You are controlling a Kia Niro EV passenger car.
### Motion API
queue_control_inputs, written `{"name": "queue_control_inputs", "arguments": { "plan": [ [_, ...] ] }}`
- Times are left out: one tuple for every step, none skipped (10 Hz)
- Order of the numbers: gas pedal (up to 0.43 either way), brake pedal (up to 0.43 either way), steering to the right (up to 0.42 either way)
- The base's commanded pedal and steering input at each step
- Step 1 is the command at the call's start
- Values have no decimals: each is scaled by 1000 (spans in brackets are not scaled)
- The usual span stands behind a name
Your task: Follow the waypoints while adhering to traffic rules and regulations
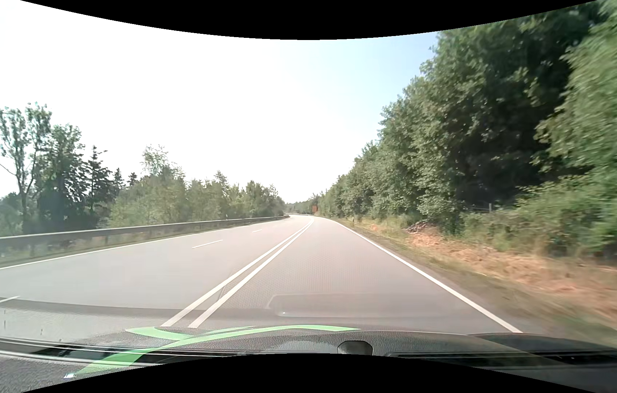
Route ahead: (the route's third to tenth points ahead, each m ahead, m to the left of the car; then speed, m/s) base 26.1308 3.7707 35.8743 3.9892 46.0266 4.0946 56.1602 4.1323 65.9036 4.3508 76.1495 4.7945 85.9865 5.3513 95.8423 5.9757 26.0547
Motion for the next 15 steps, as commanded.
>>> {"name": "queue_control_inputs", "arguments": {
  "plan": [
    [197, 0, -4],
    [197, 0, -4],
    [197, 0, -5],
    [197, 0, -5],
    [177, 0, -5],
    [138, 0, -5],
    [138, 0, -5],
    [138, 0, -5],
    [138, 0, -5],
    [150, 0, -5],
    [150, 0, -5],
    [150, 0, -5],
    [150, 0, -5],
    [157, 0, -5],
    [169, 0, -5]
  ]
}}
